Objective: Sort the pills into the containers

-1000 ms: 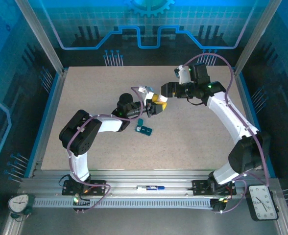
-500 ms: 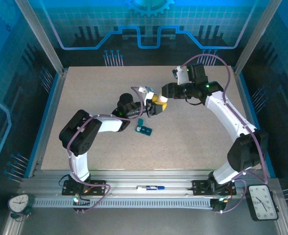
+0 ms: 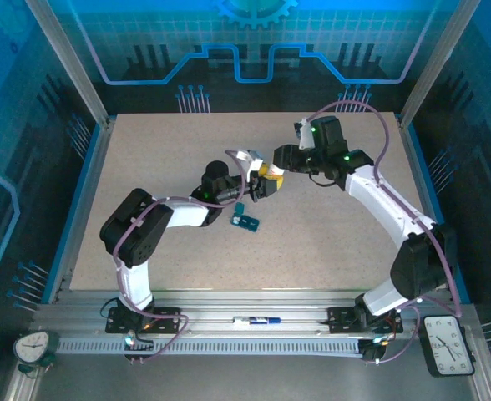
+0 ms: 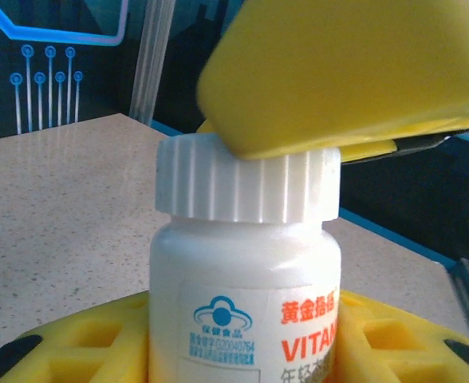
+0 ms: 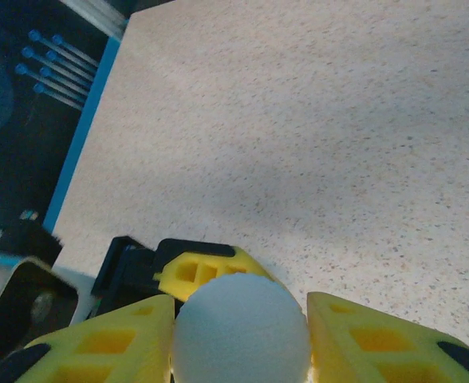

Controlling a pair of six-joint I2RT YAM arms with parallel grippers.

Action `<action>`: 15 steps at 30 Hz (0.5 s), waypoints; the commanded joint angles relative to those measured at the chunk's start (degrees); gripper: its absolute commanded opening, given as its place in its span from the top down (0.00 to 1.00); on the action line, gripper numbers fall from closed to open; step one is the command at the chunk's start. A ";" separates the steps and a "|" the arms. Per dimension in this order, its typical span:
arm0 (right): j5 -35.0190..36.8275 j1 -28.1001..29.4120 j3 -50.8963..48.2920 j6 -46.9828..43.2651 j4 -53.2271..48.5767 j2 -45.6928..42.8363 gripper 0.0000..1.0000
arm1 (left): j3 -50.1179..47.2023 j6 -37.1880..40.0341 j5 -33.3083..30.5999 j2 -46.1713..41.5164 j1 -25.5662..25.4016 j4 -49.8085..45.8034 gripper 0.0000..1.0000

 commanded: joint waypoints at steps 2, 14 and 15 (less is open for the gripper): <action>6.46 3.81 -4.29 7.64 0.11 -1.29 0.56 | 0.26 9.72 -11.04 -5.01 -3.18 2.36 1.00; 7.74 3.42 -1.74 10.30 0.53 -1.99 0.48 | -0.79 10.78 -16.46 -3.36 -4.76 4.90 1.00; 6.90 2.60 -1.07 10.24 0.25 -2.35 0.45 | -0.80 9.87 -15.66 -3.11 -4.35 4.92 1.00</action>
